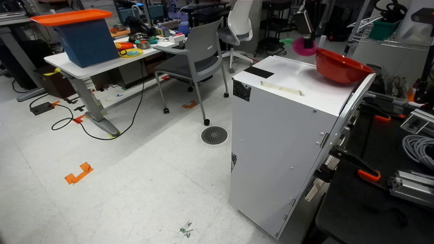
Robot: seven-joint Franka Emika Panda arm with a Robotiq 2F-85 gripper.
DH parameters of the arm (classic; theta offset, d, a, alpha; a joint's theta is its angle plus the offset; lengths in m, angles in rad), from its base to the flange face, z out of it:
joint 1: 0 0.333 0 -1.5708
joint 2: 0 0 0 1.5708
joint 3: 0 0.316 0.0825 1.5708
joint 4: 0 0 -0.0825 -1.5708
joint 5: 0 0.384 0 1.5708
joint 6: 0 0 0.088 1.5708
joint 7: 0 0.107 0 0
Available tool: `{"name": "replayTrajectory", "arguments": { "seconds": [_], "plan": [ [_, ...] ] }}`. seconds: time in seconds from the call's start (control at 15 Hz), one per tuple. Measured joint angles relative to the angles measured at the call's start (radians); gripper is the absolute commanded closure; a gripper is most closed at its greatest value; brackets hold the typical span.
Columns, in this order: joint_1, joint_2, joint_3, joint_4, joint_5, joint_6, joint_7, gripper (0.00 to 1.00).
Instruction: Pick up the purple toy from the top of the cabinet and put it in the orange bowl.
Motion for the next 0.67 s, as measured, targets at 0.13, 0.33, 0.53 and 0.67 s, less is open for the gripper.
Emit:
{"name": "replayTrajectory", "arguments": {
  "seconds": [0.13,0.33,0.53,0.67],
  "plan": [
    [0.000,0.000,0.000,-0.005,0.006,0.000,0.000,0.98],
    [-0.002,0.000,0.000,-0.010,0.013,0.000,0.000,0.98],
    [-0.006,0.002,0.000,-0.012,0.018,-0.001,0.000,0.98],
    [-0.010,0.005,-0.001,-0.012,0.028,-0.003,-0.003,0.98]
  ]
}}
